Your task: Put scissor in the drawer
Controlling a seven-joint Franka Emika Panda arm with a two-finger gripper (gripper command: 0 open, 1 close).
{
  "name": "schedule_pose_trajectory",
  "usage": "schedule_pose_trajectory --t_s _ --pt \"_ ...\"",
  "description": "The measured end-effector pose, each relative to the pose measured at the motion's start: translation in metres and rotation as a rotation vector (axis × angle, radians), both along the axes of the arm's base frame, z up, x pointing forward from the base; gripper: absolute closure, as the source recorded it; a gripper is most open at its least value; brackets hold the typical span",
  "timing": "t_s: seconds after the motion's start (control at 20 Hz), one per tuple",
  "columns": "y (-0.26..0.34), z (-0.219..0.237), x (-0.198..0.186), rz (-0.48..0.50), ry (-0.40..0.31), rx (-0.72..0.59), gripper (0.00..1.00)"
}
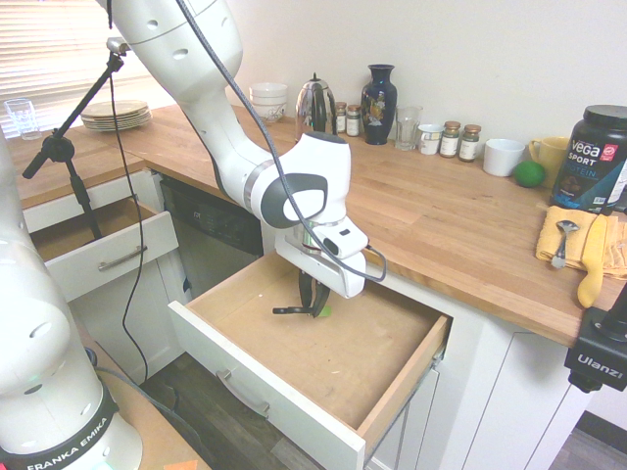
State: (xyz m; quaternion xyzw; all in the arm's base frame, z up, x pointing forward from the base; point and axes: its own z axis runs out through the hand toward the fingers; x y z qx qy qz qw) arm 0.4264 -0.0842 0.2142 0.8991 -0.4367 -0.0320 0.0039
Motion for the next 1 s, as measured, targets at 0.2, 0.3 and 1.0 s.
schedule_pose_trajectory --t_s 0.2,0.3,1.0 --pt "-0.002 -0.020 0.001 0.001 0.009 0.007 1.00" --pt "-0.002 -0.025 0.002 0.000 0.012 0.008 1.00" --pt "-0.001 -0.053 0.011 0.014 0.013 0.014 1.00"
